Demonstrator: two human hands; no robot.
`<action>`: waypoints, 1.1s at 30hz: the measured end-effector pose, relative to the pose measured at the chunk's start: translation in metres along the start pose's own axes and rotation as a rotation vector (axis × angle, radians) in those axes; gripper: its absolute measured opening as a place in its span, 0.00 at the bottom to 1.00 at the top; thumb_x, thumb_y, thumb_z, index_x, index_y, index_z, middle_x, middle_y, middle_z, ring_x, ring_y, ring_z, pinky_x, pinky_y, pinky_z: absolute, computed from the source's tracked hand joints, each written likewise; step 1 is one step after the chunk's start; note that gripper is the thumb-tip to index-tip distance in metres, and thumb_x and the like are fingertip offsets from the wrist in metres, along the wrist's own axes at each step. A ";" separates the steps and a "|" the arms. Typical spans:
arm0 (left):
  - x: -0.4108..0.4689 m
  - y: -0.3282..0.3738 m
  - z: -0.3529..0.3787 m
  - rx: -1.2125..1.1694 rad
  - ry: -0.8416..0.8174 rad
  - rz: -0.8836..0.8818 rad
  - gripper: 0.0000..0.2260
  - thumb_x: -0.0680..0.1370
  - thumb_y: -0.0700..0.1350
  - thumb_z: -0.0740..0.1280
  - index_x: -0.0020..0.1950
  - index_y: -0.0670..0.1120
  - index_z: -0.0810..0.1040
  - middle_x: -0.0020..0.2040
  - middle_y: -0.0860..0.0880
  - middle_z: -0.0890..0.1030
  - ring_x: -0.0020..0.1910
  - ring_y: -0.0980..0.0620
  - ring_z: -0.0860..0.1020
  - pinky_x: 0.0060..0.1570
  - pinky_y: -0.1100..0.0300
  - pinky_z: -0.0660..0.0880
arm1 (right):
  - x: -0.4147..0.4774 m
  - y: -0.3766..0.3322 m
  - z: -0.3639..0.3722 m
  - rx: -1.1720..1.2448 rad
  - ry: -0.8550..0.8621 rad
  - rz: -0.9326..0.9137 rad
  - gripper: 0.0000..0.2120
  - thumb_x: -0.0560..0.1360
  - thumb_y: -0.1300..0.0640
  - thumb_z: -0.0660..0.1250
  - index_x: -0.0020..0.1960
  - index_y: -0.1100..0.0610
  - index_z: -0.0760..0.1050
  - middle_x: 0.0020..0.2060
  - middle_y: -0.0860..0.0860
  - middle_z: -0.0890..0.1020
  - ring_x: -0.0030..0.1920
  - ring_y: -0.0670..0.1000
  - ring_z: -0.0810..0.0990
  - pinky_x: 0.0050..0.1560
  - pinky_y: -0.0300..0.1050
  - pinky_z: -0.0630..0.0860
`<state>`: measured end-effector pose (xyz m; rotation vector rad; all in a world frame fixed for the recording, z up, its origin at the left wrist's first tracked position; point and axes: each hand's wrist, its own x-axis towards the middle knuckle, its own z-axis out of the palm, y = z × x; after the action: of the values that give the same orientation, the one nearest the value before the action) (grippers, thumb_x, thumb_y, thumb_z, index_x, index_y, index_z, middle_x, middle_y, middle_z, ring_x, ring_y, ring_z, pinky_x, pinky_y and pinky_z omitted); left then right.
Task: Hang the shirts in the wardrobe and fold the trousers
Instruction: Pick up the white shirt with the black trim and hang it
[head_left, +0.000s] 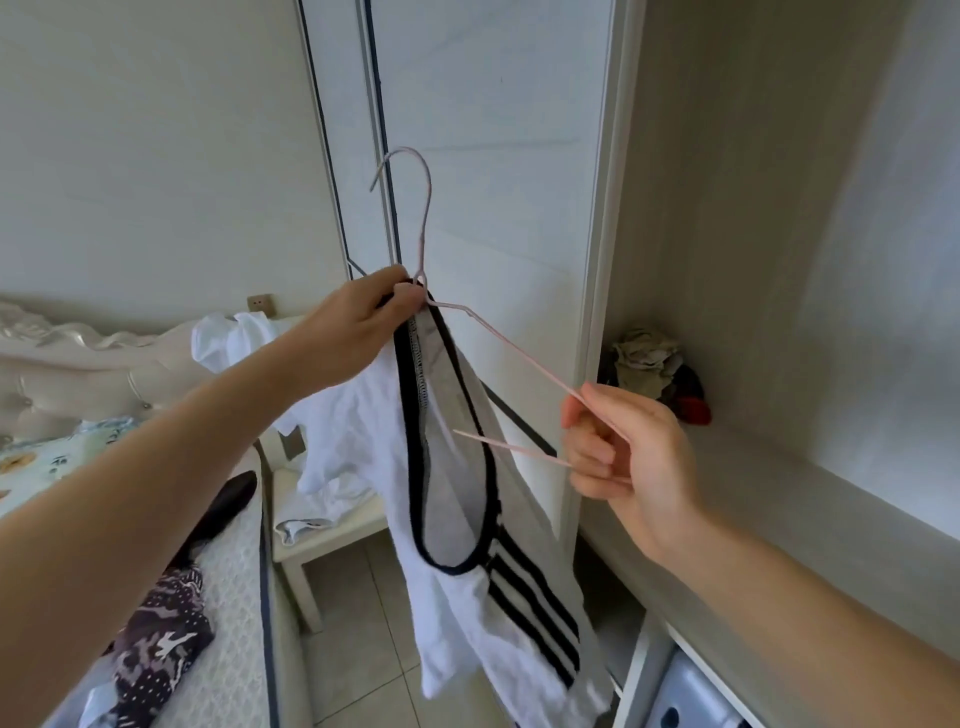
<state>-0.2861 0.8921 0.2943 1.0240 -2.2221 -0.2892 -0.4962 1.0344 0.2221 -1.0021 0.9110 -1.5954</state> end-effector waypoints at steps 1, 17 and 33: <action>0.000 -0.001 0.001 -0.048 -0.008 0.003 0.14 0.84 0.51 0.57 0.42 0.45 0.69 0.35 0.50 0.67 0.31 0.59 0.64 0.32 0.68 0.63 | -0.001 -0.003 0.000 -0.001 -0.020 0.022 0.12 0.72 0.53 0.64 0.34 0.59 0.76 0.24 0.51 0.64 0.25 0.48 0.61 0.23 0.37 0.52; 0.006 0.014 0.010 -0.326 0.165 -0.098 0.18 0.81 0.53 0.63 0.38 0.43 0.66 0.29 0.53 0.61 0.23 0.58 0.59 0.24 0.68 0.57 | 0.012 0.014 -0.017 0.449 -0.075 0.445 0.15 0.79 0.56 0.60 0.55 0.65 0.81 0.55 0.61 0.81 0.55 0.60 0.81 0.53 0.51 0.80; 0.018 0.017 0.002 -0.023 0.319 -0.164 0.19 0.80 0.54 0.62 0.34 0.46 0.64 0.29 0.51 0.66 0.31 0.49 0.64 0.43 0.53 0.61 | -0.006 0.053 0.017 -1.396 -0.531 -0.203 0.13 0.77 0.45 0.63 0.59 0.47 0.67 0.45 0.38 0.70 0.53 0.48 0.65 0.52 0.43 0.68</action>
<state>-0.3054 0.8903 0.3090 1.1552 -1.8504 -0.2065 -0.4617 1.0273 0.1793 -2.3602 1.5493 -0.5474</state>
